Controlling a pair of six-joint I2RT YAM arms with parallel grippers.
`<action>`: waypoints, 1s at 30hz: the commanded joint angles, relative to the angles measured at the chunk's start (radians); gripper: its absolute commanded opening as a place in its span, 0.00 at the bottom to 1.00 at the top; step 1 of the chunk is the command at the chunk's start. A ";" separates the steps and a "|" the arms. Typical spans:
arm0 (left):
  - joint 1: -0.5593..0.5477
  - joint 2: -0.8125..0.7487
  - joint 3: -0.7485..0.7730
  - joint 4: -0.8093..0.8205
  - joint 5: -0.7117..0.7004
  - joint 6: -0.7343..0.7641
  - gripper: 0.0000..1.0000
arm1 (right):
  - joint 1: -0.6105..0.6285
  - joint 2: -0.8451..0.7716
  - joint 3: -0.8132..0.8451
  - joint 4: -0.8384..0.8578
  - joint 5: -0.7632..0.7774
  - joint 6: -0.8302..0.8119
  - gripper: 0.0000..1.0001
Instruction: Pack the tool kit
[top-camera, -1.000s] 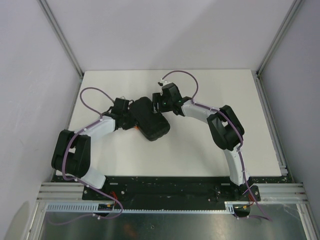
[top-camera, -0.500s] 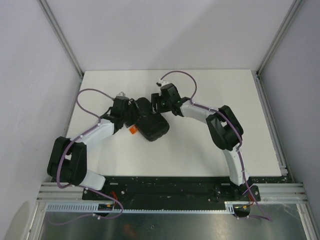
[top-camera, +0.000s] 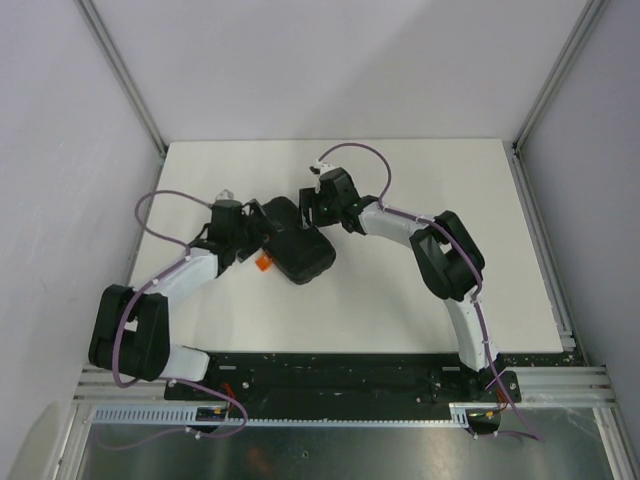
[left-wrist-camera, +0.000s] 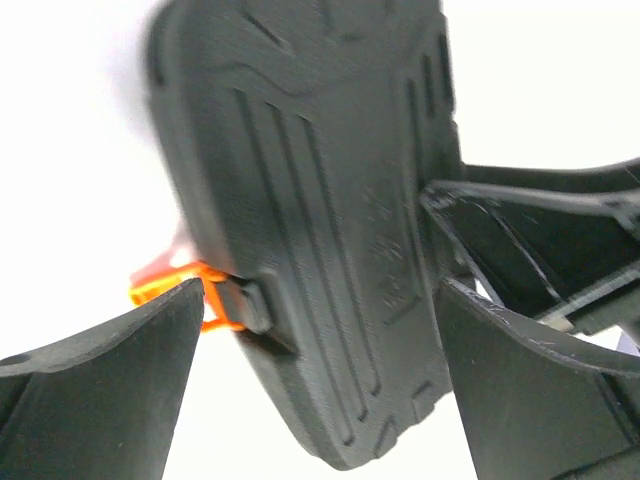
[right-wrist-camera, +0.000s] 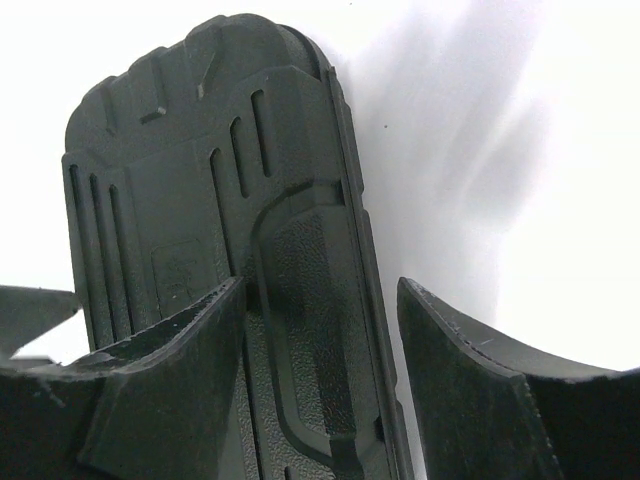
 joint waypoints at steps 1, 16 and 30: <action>0.086 -0.038 -0.030 0.034 0.012 0.031 0.99 | 0.053 0.173 -0.127 -0.457 -0.050 -0.106 0.66; 0.177 0.184 -0.066 0.302 0.202 0.105 0.99 | -0.069 0.070 -0.122 -0.289 -0.398 -0.084 0.80; 0.176 0.210 -0.069 0.539 0.518 0.089 0.51 | -0.094 0.161 -0.001 -0.287 -0.639 -0.049 0.72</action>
